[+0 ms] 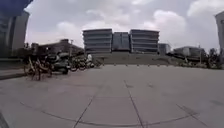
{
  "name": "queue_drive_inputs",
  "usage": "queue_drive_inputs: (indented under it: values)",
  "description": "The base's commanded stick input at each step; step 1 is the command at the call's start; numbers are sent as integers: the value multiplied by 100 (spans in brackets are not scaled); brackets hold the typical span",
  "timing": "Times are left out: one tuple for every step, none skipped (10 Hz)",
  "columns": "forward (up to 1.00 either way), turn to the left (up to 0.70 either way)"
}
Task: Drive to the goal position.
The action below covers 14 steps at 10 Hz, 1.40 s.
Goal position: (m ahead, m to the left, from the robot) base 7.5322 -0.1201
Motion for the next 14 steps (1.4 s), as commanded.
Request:
queue_drive_inputs:
  values:
    - [70, 0]
    - [70, 0]
    - [70, 0]
    - [70, 0]
    - [70, 0]
    - [70, 0]
    - [70, 0]
    - [70, 0]
    - [70, 0]
    - [70, 0]
    - [70, 0]
    - [70, 0]
    - [70, 0]
    - [70, 0]
